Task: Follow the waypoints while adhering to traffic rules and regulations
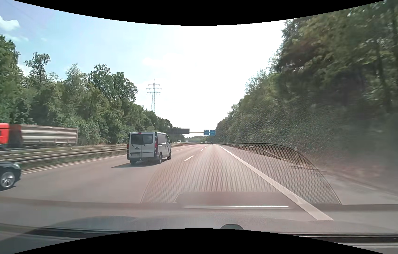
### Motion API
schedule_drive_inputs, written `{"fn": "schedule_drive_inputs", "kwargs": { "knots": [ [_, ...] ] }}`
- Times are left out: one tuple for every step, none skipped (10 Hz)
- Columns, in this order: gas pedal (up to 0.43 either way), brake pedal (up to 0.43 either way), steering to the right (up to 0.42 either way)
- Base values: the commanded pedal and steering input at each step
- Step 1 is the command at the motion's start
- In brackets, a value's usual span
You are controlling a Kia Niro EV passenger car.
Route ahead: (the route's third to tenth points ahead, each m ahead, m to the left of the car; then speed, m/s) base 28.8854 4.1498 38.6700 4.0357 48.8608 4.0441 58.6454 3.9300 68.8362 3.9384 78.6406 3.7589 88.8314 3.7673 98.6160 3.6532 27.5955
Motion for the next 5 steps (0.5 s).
{"fn": "schedule_drive_inputs", "kwargs": {
  "knots": [
    [0.311,0.000,-0.004],
    [0.311,0.000,-0.003],
    [0.311,0.000,-0.002],
    [0.311,0.000,-0.001],
    [0.311,0.000,-0.001]
  ]
}}
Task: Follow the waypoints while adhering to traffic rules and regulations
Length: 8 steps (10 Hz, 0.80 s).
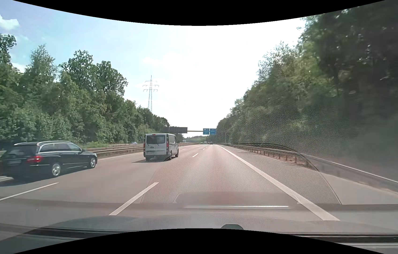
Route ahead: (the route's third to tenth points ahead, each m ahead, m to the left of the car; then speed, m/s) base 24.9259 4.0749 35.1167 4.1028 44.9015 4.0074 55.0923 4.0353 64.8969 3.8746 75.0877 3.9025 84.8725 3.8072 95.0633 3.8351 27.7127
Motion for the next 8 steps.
{"fn": "schedule_drive_inputs", "kwargs": {
  "knots": [
    [0.311,0.000,-0.001],
    [0.311,0.000,-0.001],
    [0.311,0.000,-0.001],
    [0.311,0.000,-0.001],
    [0.311,0.000,-0.002],
    [0.311,0.000,-0.003],
    [0.311,0.000,-0.003],
    [0.311,0.000,-0.003]
  ]
}}
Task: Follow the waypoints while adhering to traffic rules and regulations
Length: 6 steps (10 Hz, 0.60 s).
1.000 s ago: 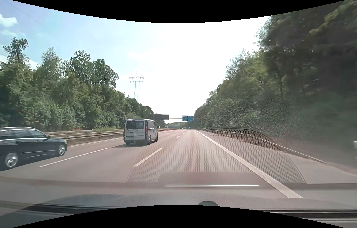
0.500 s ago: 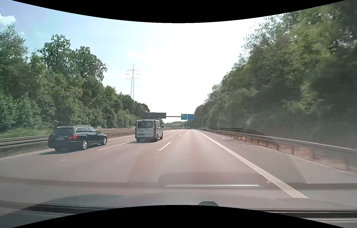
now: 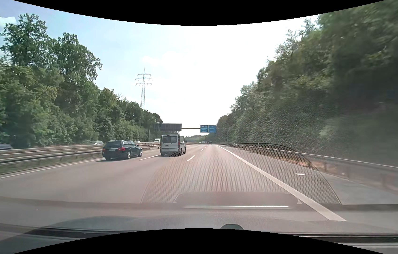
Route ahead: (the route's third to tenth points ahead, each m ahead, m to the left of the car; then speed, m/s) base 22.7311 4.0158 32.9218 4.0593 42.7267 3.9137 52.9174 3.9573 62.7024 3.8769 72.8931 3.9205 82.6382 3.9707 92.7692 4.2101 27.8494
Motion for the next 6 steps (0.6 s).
{"fn": "schedule_drive_inputs", "kwargs": {
  "knots": [
    [0.311,0.000,-0.003],
    [0.311,0.000,-0.003],
    [0.311,0.000,-0.004],
    [0.311,0.000,-0.004],
    [0.311,0.000,-0.004],
    [0.311,0.000,-0.004]
  ]
}}
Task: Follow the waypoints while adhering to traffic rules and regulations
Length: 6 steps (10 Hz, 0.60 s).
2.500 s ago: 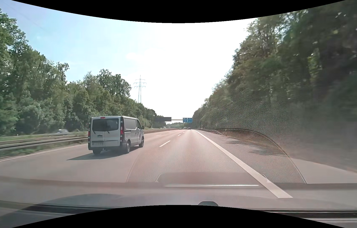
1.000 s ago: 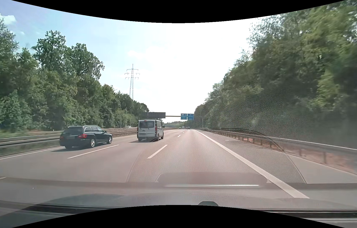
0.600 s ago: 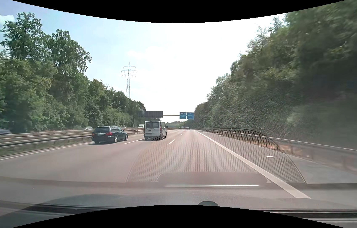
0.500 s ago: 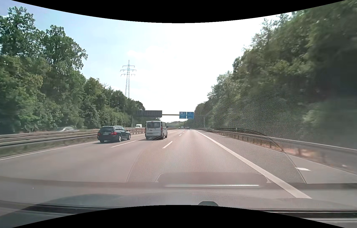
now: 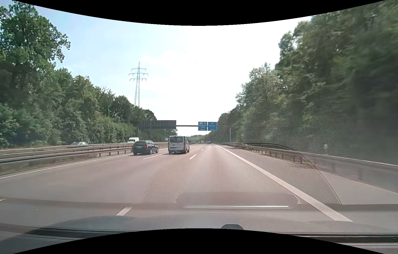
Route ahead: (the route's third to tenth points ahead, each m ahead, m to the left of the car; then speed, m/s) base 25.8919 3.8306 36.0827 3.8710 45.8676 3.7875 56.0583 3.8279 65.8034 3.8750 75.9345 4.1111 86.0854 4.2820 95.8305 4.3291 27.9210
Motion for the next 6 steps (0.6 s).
{"fn": "schedule_drive_inputs", "kwargs": {
  "knots": [
    [0.311,0.000,-0.005],
    [0.311,0.000,-0.005],
    [0.311,0.000,-0.005],
    [0.311,0.000,-0.005],
    [0.311,0.000,-0.005],
    [0.311,0.000,-0.005]
  ]
}}
